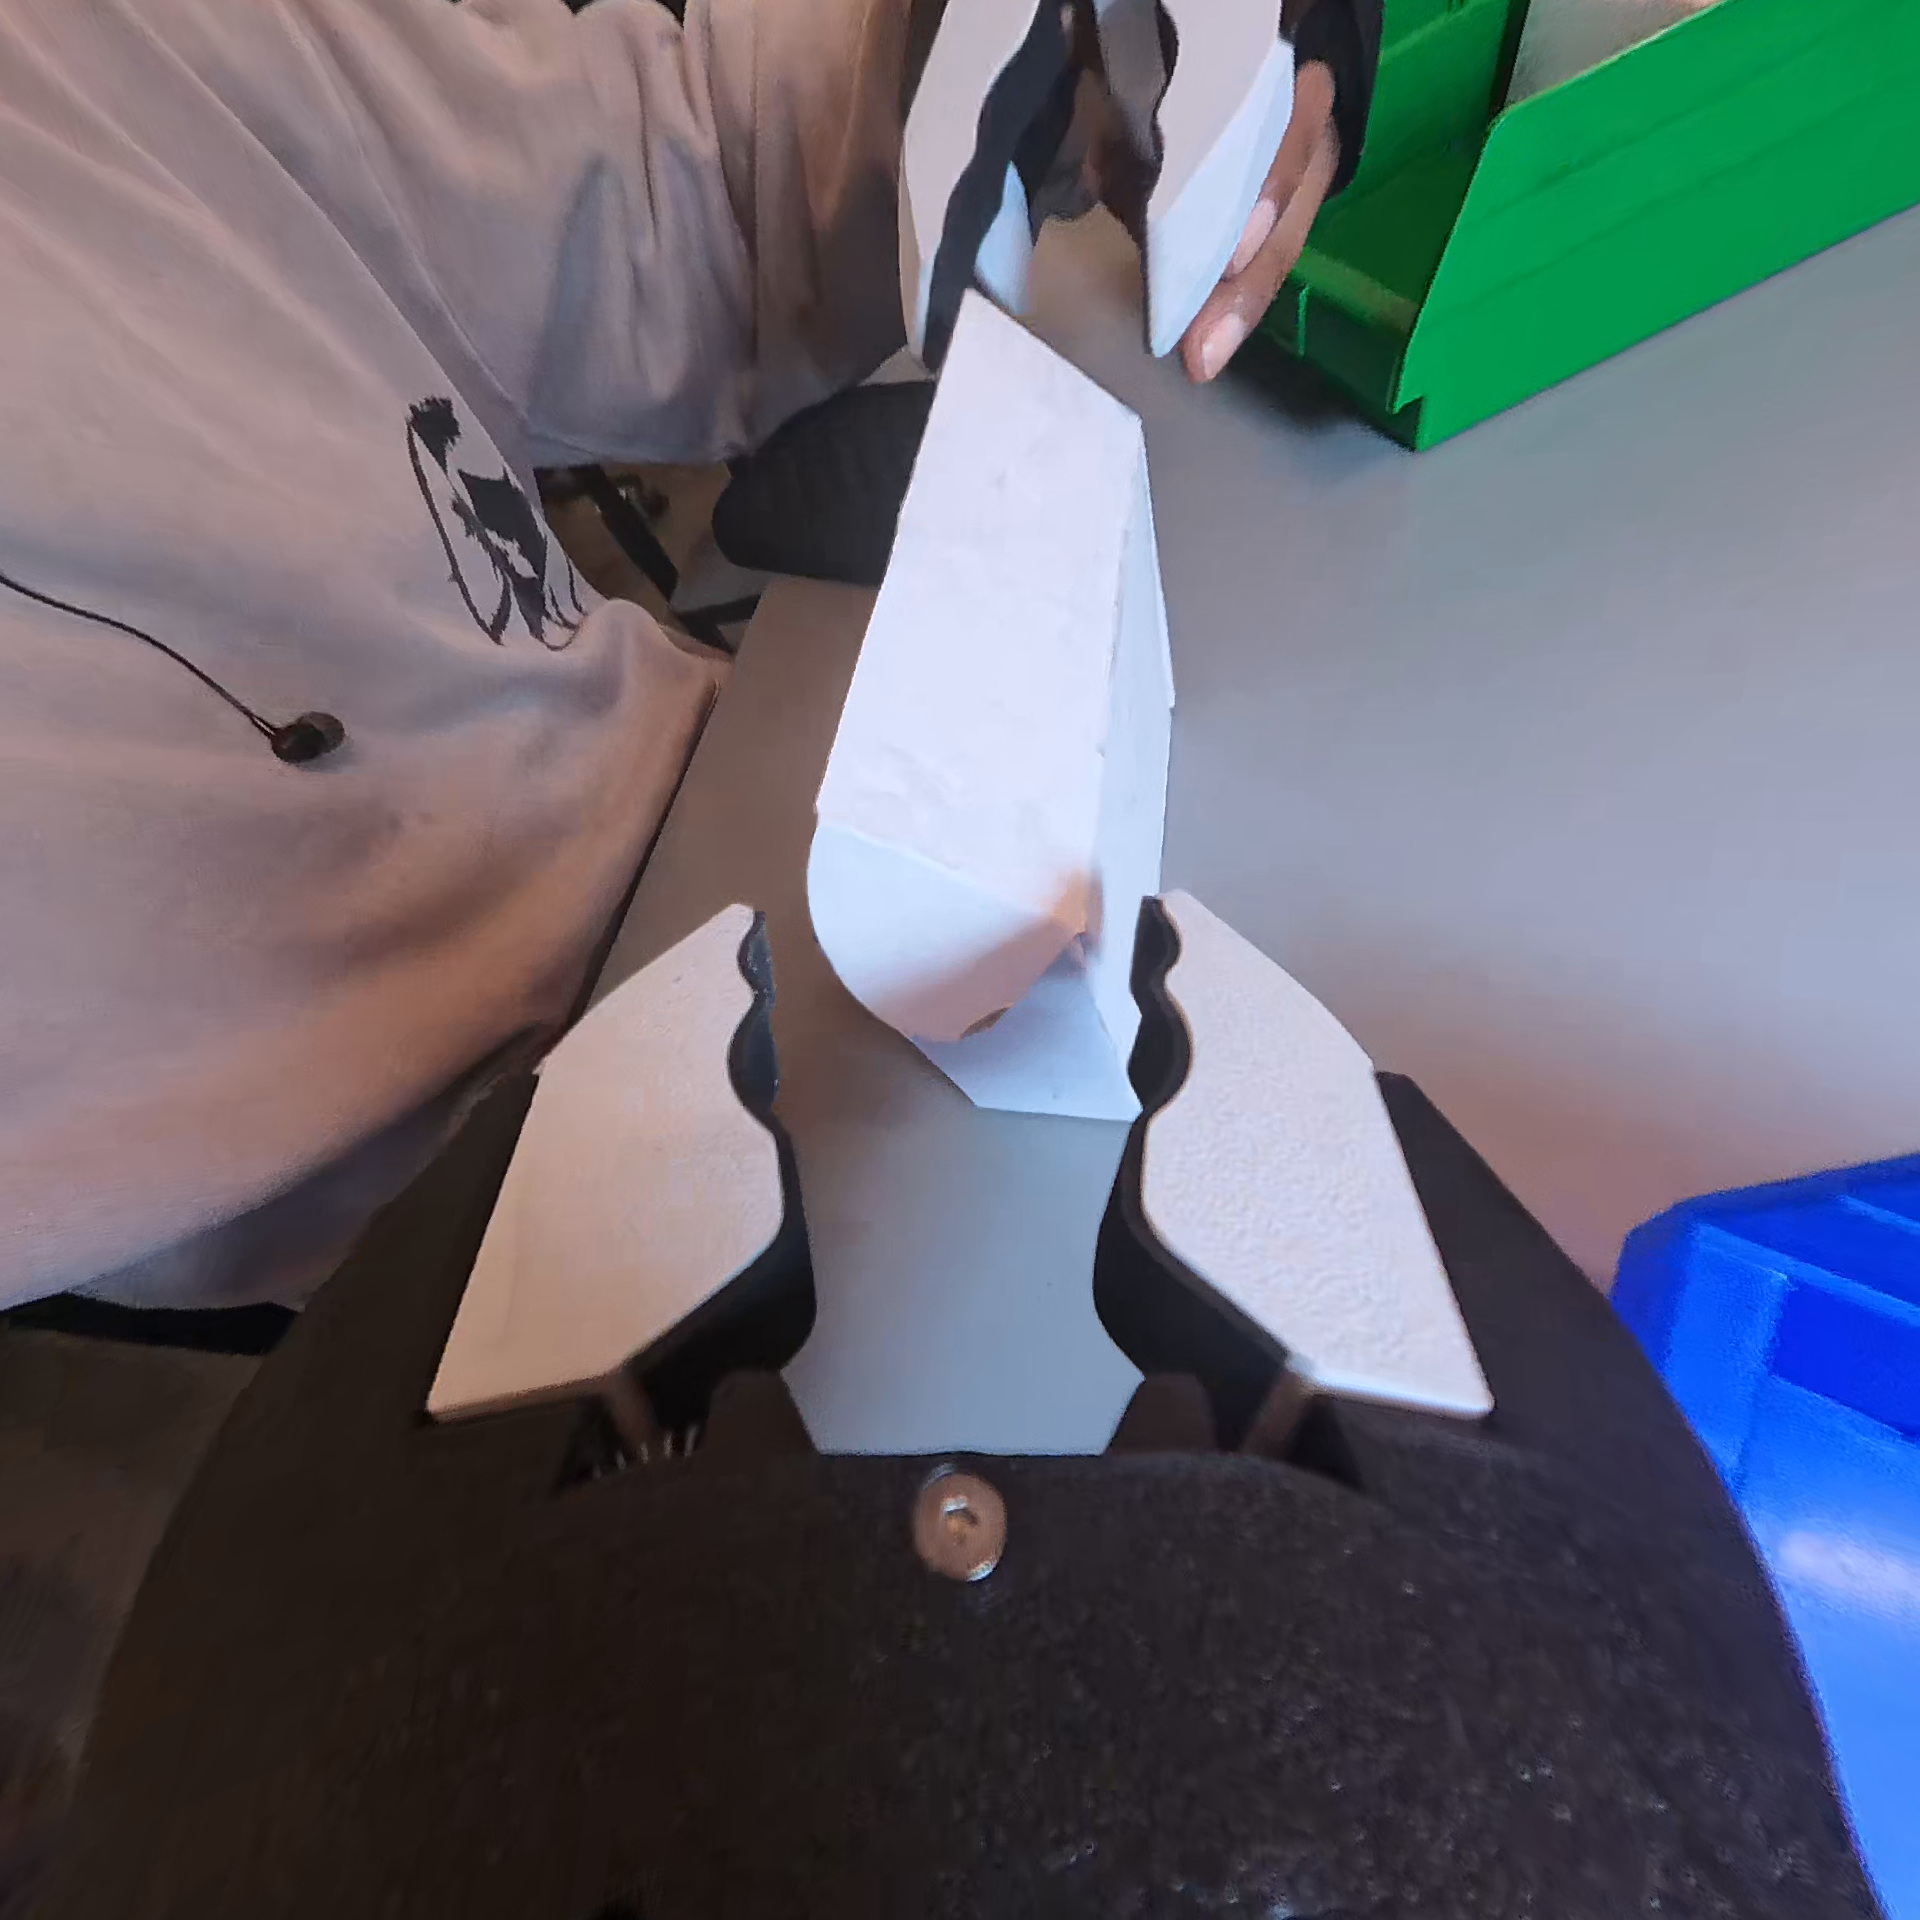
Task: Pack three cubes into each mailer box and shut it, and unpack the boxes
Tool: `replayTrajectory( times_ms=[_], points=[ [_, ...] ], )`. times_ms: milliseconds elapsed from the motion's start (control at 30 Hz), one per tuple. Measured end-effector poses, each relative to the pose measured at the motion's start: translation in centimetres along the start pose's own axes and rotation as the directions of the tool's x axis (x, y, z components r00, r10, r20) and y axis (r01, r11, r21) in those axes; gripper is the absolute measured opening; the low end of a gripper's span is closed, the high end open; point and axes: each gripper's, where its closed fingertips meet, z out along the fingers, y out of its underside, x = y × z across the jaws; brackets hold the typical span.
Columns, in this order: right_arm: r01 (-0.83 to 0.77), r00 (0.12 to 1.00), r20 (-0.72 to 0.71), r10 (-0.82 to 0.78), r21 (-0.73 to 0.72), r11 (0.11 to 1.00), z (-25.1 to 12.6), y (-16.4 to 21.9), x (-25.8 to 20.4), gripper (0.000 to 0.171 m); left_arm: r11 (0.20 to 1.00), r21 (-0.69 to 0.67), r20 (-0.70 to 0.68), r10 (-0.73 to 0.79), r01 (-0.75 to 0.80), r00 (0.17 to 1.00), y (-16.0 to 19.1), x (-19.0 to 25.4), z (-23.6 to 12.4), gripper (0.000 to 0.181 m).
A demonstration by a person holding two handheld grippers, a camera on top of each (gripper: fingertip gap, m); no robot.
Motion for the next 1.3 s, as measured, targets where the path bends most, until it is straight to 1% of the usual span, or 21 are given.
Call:
replayTrajectory(
  times_ms=[67,167,267,500,667,800,1000,1100,1233,1300],
  points=[
    [-0.011,1.000,0.005,0.011,-0.026,1.000,0.6,0.2,0.0,0.055,1.000,-0.021,0.004,0.018,-0.017,1.000,0.2,-0.1,0.5,0.051],
    [-0.038,0.999,0.010,0.038,-0.007,0.999,0.9,-0.1,-0.1,0.053,0.999,-0.040,0.008,0.025,-0.025,1.000,0.3,0.0,1.0,0.039],
    [-0.072,0.997,-0.025,0.072,0.012,0.997,1.0,-0.2,0.2,0.053,0.999,-0.032,0.034,0.024,-0.023,0.999,0.0,0.0,1.2,0.036],
    [-0.208,0.972,-0.089,0.216,0.091,0.974,1.1,-0.6,0.3,0.052,1.000,-0.020,0.109,-0.011,0.014,0.994,-0.1,-0.5,1.1,0.033],
    [-0.297,0.949,-0.080,0.306,0.107,0.949,1.3,-0.6,-0.4,0.052,0.999,-0.006,0.118,-0.031,0.032,0.993,-0.1,-0.2,1.2,0.033],
    [-0.322,0.941,-0.070,0.330,0.101,0.941,1.3,-0.5,-0.8,0.053,1.000,-0.011,0.137,-0.009,0.011,0.991,-0.1,0.1,1.4,0.032],
    [-0.447,0.884,-0.077,0.461,0.144,0.883,1.3,-0.9,-0.7,0.054,0.998,-0.062,0.174,0.031,-0.021,0.984,-0.1,0.7,1.7,0.032],
    [-0.492,0.857,-0.085,0.509,0.159,0.856,1.4,-1.1,-0.6,0.053,0.999,-0.053,0.156,-0.002,0.011,0.988,-0.2,0.8,1.6,0.032],
    [-0.485,0.859,-0.104,0.501,0.149,0.862,1.5,-1.0,-0.9,0.053,0.998,-0.056,0.138,-0.033,0.041,0.990,-0.3,0.7,1.5,0.032],
    [-0.419,0.893,-0.123,0.433,0.126,0.899,1.6,-0.8,-1.2,0.053,0.997,-0.055,0.123,-0.042,0.049,0.992,-0.3,0.8,1.4,0.031]
  ],
)
